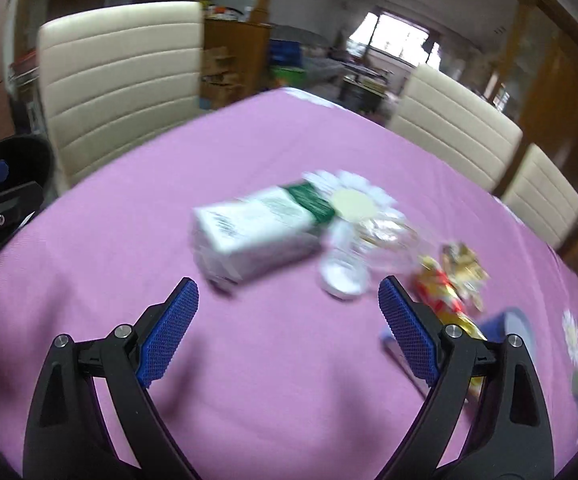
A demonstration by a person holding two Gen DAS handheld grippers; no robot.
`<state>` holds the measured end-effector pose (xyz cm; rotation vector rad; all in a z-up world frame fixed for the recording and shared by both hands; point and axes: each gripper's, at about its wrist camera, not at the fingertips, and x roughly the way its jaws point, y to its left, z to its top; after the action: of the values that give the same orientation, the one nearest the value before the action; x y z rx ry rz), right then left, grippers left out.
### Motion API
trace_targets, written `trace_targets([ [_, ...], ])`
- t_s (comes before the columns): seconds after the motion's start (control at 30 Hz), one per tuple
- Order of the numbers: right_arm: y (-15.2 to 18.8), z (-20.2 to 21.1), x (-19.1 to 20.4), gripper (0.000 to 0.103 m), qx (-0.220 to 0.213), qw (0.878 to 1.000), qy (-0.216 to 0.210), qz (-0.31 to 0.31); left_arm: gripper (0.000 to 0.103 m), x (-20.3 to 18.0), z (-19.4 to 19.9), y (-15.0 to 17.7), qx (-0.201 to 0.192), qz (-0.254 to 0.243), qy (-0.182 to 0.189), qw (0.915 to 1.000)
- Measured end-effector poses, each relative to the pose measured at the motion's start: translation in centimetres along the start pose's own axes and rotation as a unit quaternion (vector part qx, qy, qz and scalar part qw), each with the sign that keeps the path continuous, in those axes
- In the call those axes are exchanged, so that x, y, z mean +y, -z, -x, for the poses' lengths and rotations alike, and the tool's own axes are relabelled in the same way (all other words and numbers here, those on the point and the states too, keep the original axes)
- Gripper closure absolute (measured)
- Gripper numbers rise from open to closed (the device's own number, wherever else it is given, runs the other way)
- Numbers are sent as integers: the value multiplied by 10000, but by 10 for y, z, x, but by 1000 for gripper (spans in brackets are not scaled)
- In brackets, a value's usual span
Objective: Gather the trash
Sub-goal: 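Move both open tools back over the table, then grasp the white milk carton with the left tool while the right tool grasps the torn box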
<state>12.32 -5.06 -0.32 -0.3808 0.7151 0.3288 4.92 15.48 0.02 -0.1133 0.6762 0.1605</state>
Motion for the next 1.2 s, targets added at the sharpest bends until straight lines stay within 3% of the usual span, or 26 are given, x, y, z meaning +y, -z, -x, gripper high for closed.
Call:
trace_targets([
  [0.2,25,-3,-53,27,241,9986,186,-433,18,-57,-38,-16,331,-520,754,9953],
  [0.5,44,-20,-92,29,532,9941,56,-947,18,-100,-71,-31,590,-1006,1133,9867],
  [0.7,48,-28,-99,29,641,9917,-49,-1110,18,-116,-85,-30,556,-1467,769,9846],
  [0.9,48,-34,-94,31,728,9911,-155,-1100,18,-122,-94,-30,649,-1648,809,9809],
  [1.0,50,-37,-92,37,815,9901,-174,-1128,18,-123,-100,-30,669,-1731,779,9795],
  [1.2,50,-38,-91,59,845,9899,-157,-1127,18,-116,-102,-31,737,-1519,884,9817],
])
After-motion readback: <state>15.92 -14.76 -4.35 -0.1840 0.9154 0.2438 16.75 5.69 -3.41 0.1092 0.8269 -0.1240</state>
